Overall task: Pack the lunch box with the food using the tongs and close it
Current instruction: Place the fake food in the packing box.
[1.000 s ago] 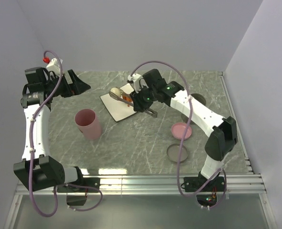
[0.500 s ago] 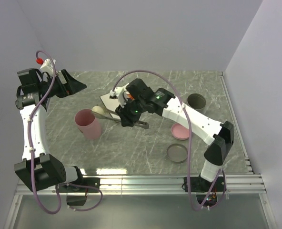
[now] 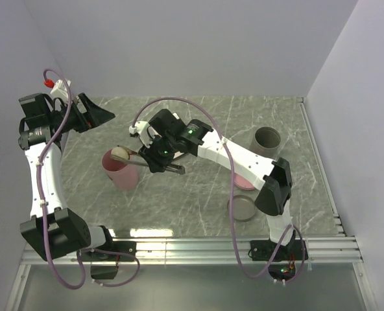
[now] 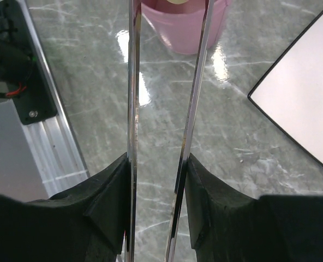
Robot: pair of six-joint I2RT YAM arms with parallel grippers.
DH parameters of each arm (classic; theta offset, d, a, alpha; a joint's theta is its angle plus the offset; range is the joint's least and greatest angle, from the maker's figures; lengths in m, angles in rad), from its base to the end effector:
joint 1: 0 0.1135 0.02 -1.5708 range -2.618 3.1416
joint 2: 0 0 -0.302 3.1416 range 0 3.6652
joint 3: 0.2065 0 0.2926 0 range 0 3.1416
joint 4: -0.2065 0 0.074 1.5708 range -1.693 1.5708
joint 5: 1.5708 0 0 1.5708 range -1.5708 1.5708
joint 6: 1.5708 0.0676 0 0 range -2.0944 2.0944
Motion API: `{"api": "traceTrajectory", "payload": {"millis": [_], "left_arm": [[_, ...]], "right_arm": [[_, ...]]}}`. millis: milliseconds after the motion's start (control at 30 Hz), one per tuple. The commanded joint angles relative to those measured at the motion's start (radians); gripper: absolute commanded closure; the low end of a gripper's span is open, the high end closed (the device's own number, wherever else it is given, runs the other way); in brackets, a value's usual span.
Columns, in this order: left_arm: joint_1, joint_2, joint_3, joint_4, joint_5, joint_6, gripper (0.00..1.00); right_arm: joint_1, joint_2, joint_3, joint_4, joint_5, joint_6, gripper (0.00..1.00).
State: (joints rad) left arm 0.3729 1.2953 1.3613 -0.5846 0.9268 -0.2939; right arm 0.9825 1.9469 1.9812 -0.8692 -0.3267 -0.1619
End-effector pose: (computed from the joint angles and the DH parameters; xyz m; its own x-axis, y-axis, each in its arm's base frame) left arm 0.3169 0.0659 0.4261 -0.5658 -0.4081 -0.7164 0.2760 0.7250 -0.6310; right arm 0.2637 0.4344 0.3619 -0.2597 -0.6644 -0.7008 -0.9619 0.2425 0.1266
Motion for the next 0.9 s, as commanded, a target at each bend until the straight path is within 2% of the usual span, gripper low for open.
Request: {"api": "traceTrajectory", "payload": {"millis": [0,167,400,667,867], "left_arm": [[0.009,-0.022,-0.018,0.051,0.047,-0.017,0.01],[0.011,-0.005,-0.013,0.046,0.056,-0.013,0.02],[0.011,-0.004,-0.014,0.045,0.067,-0.01,0.02],[0.012,-0.011,-0.016,0.045,0.07,-0.01,0.02],[0.012,-0.011,-0.011,0.042,0.067,-0.007,0.02]], "right_arm": [[0.008,0.017,0.073,0.004,0.034,0.013,0.59],[0.015,0.021,0.084,-0.001,0.04,0.015,0.49],[0.016,0.011,0.094,-0.001,0.034,0.019,0.43],[0.002,-0.045,0.099,0.009,0.066,0.021,0.46],[-0.105,-0.118,0.05,0.004,0.035,0.032,0.47]]}}
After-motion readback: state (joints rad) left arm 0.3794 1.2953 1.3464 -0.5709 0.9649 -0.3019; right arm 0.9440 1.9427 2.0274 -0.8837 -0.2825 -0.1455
